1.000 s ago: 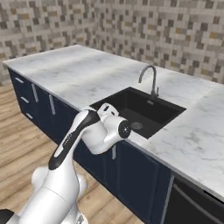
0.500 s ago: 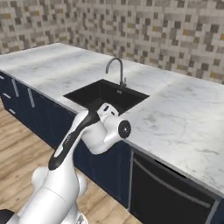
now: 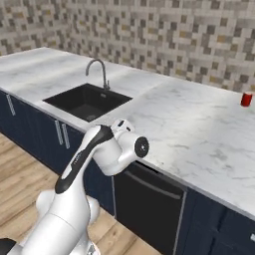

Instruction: Four empty soda cans are scattered around the kitchen. Gather all the cans and cluster them next to the stove for recycling.

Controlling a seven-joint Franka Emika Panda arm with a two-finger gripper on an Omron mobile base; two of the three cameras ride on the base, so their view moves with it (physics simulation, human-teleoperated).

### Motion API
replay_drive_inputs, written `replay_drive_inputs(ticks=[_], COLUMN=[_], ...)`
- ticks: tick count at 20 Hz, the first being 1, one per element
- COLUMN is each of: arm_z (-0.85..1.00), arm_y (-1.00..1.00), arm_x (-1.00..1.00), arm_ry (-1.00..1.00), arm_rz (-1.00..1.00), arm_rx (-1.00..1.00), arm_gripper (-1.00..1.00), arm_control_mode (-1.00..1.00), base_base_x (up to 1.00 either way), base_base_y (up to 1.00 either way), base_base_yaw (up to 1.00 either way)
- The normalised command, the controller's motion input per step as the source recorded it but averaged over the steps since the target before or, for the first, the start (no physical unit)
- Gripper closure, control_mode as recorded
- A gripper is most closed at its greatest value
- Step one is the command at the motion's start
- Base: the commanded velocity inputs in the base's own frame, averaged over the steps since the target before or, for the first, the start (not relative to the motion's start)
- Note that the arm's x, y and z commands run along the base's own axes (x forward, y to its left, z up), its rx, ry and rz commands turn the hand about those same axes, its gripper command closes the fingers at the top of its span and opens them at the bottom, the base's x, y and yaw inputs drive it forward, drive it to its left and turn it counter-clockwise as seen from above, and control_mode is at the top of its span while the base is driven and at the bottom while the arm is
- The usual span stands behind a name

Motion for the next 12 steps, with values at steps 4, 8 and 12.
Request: replay_drive_inputs(ticks=[4,8,12], arm_z=[0.00,0.00,0.00], arm_y=[0.00,0.00,0.00], arm_x=[0.00,0.00,0.00], arm_ry=[0.00,0.00,0.00], arm_rz=[0.00,0.00,0.00], arm_rx=[0.00,0.00,0.00], arm_gripper=[-1.00,-1.00,-1.00], arm_control_mode=[1.00,1.00,1.00], base_base_x=[-0.26,-0.27,-0.26], base_base_y=[-0.85,-0.87,-0.89], base_base_yaw=[-0.14,-0.14,-0.14])
